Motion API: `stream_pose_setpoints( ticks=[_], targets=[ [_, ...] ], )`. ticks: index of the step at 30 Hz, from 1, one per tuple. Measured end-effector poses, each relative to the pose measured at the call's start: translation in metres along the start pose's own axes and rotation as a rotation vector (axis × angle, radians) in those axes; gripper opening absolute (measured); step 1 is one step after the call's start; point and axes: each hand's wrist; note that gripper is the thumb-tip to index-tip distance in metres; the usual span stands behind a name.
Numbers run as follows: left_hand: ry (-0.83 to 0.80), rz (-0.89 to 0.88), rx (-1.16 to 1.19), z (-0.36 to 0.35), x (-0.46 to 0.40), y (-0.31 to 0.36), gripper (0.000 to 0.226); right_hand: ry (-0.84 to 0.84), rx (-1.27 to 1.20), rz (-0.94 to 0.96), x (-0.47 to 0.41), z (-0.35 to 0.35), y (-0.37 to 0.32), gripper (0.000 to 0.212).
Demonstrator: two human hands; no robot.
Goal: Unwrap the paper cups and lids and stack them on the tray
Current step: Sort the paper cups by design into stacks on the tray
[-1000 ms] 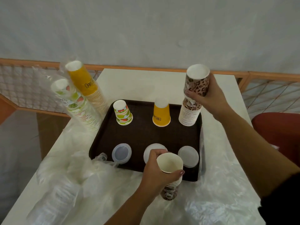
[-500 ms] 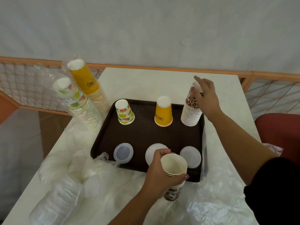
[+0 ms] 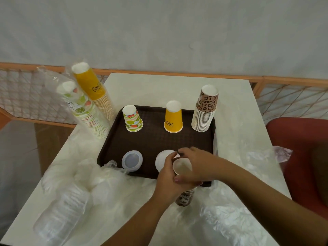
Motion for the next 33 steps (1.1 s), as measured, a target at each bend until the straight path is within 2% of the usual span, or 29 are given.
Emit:
stream_pose_setpoints(
  ticks=[3, 6, 11, 13, 16, 20, 23, 26, 29, 31, 33],
  targets=[
    [0.01, 0.01, 0.008, -0.001, 0.004, 0.002, 0.093, 0.065, 0.032, 0.011, 0.001, -0.008, 0.001, 0.08],
    [0.028, -0.019, -0.012, -0.003, 0.007, -0.001, 0.073, 0.122, -0.005, 0.029, 0.003, -0.008, 0.0, 0.073],
    [0.068, -0.035, 0.053, -0.005, 0.006, -0.001, 0.056, 0.124, -0.041, 0.08, 0.01, 0.008, -0.003, 0.07],
    [0.064, -0.038, 0.094, -0.006, 0.006, 0.0, 0.058, 0.121, -0.036, 0.096, 0.011, 0.017, -0.002, 0.074],
    [0.023, -0.034, 0.12, -0.008, 0.006, -0.001, 0.078, 0.085, 0.001, 0.106, 0.009, 0.017, -0.002, 0.078],
    [0.03, -0.033, 0.118, -0.006, 0.005, -0.001, 0.057, 0.083, -0.036, 0.13, 0.009, 0.015, -0.001, 0.075],
    [0.007, 0.008, 0.155, -0.003, 0.003, -0.003, 0.049, 0.13, -0.091, 0.196, 0.012, 0.038, 0.003, 0.073],
    [0.003, 0.014, 0.151, -0.002, 0.002, -0.003, 0.052, -0.043, -0.108, 0.16, 0.014, 0.063, 0.017, 0.064],
    [0.0, 0.014, 0.149, -0.004, 0.002, -0.002, 0.051, -0.172, 0.098, 0.107, 0.006, 0.067, 0.031, 0.067],
    [-0.004, 0.02, 0.157, -0.004, 0.002, -0.004, 0.052, -0.139, 0.159, 0.147, -0.002, 0.067, 0.037, 0.065],
    [-0.009, 0.033, 0.155, -0.005, 0.001, -0.005, 0.056, 0.03, -0.042, 0.228, -0.006, 0.079, 0.037, 0.059]
  ],
)
Point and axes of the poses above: each hand's wrist, its own x-axis away from the middle knuckle, its own z-axis out of the back of the hand, y = z × x, and after that the axes turned 12 degrees about -x, right-handed
